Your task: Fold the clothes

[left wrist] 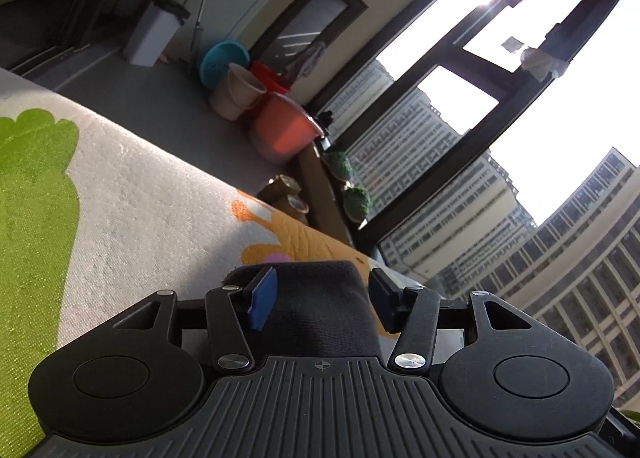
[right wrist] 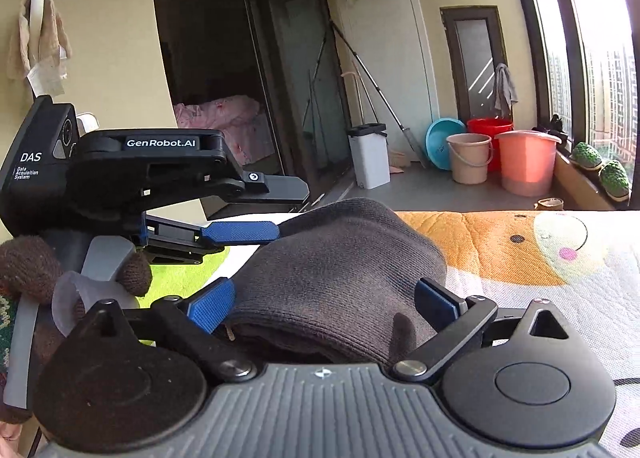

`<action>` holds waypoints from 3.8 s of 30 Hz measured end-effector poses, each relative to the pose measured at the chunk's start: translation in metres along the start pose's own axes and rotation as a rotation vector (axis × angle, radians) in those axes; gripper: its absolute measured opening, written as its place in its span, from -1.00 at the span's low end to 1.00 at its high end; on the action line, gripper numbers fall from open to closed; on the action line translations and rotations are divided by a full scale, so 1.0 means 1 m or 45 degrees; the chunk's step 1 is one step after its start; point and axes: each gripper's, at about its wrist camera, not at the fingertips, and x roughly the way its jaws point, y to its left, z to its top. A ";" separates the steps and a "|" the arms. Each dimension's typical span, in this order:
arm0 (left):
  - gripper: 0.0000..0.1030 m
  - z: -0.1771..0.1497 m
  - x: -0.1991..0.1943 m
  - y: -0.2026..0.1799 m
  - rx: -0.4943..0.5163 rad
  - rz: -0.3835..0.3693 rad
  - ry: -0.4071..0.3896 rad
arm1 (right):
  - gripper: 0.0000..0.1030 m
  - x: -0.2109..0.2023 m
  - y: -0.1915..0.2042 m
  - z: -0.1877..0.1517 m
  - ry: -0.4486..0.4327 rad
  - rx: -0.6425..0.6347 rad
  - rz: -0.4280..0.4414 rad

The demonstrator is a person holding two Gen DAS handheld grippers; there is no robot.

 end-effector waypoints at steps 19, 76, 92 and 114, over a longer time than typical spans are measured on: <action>1.00 -0.176 -0.132 -0.097 0.546 0.460 -0.244 | 1.00 -0.159 0.013 -0.072 -0.155 0.217 -0.272; 1.00 -0.183 -0.128 -0.090 0.467 0.659 -0.120 | 1.00 -0.160 0.032 -0.100 -0.121 0.073 -0.355; 1.00 -0.191 -0.132 -0.101 0.569 0.642 -0.172 | 1.00 -0.161 0.024 -0.097 -0.076 0.116 -0.322; 1.00 -0.196 -0.141 -0.106 0.653 0.584 -0.192 | 1.00 -0.156 0.022 -0.095 -0.046 0.076 -0.329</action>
